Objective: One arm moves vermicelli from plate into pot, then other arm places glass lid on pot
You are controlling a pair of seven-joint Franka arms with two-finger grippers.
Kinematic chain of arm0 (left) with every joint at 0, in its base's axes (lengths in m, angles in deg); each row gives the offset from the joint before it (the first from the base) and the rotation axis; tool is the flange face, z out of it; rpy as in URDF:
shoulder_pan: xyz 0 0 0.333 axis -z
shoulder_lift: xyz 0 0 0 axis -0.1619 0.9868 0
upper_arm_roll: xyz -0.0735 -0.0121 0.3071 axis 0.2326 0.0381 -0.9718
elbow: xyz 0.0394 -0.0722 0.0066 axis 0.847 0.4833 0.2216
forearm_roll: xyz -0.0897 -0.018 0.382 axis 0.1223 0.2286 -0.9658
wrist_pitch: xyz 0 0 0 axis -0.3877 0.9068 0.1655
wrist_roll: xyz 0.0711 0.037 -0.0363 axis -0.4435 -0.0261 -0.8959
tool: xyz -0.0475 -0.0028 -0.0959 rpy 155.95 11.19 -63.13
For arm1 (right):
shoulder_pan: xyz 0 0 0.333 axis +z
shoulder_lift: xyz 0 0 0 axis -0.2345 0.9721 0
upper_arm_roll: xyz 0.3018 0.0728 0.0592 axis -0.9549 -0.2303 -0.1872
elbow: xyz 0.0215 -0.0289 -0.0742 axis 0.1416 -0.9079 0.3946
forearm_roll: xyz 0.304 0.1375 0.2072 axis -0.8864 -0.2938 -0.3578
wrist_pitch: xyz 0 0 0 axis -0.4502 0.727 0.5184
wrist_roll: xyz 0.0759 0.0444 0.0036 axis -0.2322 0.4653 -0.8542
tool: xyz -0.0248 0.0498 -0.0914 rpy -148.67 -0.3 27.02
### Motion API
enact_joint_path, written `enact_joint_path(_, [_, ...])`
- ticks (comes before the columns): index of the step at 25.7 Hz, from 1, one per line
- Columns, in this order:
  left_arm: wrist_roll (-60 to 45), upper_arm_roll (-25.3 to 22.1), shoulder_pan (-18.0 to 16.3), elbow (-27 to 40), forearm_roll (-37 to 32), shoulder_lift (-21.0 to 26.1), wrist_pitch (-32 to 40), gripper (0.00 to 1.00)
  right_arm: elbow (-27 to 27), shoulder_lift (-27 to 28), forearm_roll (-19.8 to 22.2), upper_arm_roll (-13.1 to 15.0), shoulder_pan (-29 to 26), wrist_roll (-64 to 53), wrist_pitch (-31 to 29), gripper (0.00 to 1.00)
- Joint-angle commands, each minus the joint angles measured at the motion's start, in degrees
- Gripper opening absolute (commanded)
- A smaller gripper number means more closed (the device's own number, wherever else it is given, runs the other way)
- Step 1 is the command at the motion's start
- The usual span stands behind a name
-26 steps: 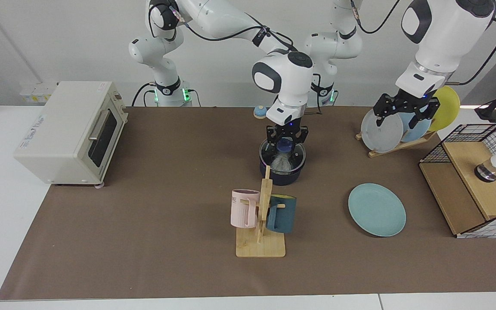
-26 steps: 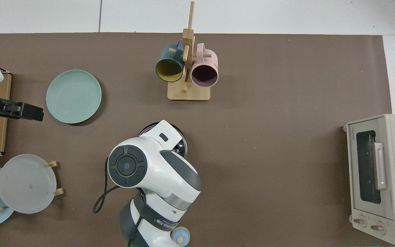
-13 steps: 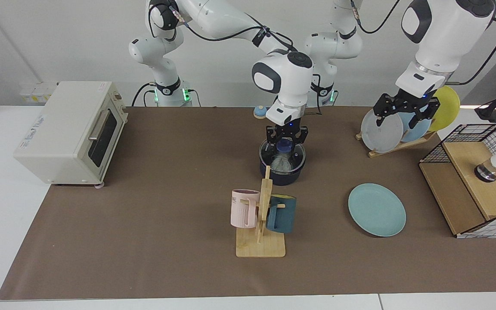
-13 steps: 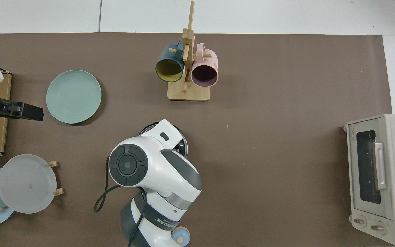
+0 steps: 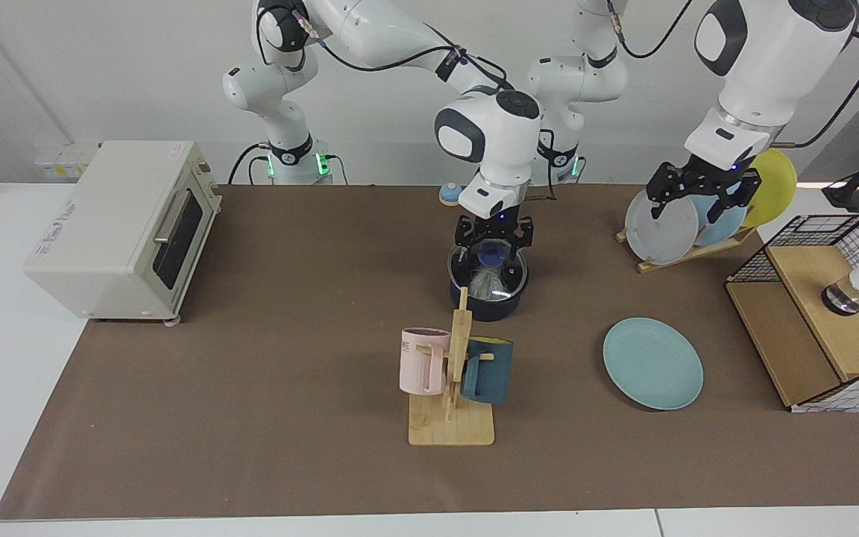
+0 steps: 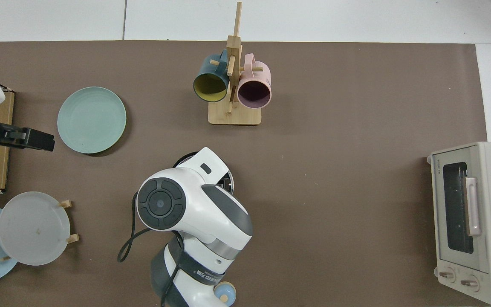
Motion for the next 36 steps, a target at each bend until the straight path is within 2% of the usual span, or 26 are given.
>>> enact_joint_path(1, [0.84, -0.73, 0.54, 1.39, 0.89, -1.5, 0.56, 1.0, -1.0, -3.1, -0.12, 0.0, -1.35, 1.82, 0.64, 0.99])
enact_joint_path(2, [0.75, -0.73, 0.54, 1.39, 0.89, -1.5, 0.56, 1.0, -0.74, -5.28, -0.21, 0.0, -2.66, 1.82, 3.43, 0.99])
enact_joint_path(6, [0.84, -0.73, 0.54, 1.39, 0.89, -1.5, 0.56, 1.0, -0.82, -8.19, -0.21, -0.09, -5.38, 1.38, 5.56, 0.99])
enact_joint_path(11, [0.84, -0.73, 0.54, 1.39, 0.89, -1.5, 0.56, 1.0, -1.0, -13.38, -0.21, -0.18, -10.04, 0.16, 11.36, 0.99])
enact_joint_path(18, [0.75, -0.73, 0.63, 1.39, 0.89, -1.5, 0.65, 1.0, -1.17, -18.04, -0.12, -0.09, -17.78, -8.71, 18.92, 0.99])
enact_joint_path(31, [0.66, -0.73, 0.71, 1.39, 0.89, -1.5, 0.82, 1.0, -1.52, -20.86, -0.21, -0.09, -32.63, -27.26, 20.25, 0.99])
enact_joint_path(36, [0.75, -0.73, 0.71, 1.39, 0.89, -1.5, 0.82, 1.0, -1.61, -20.86, -0.21, -0.09, -36.94, -30.43, 20.68, 0.99])
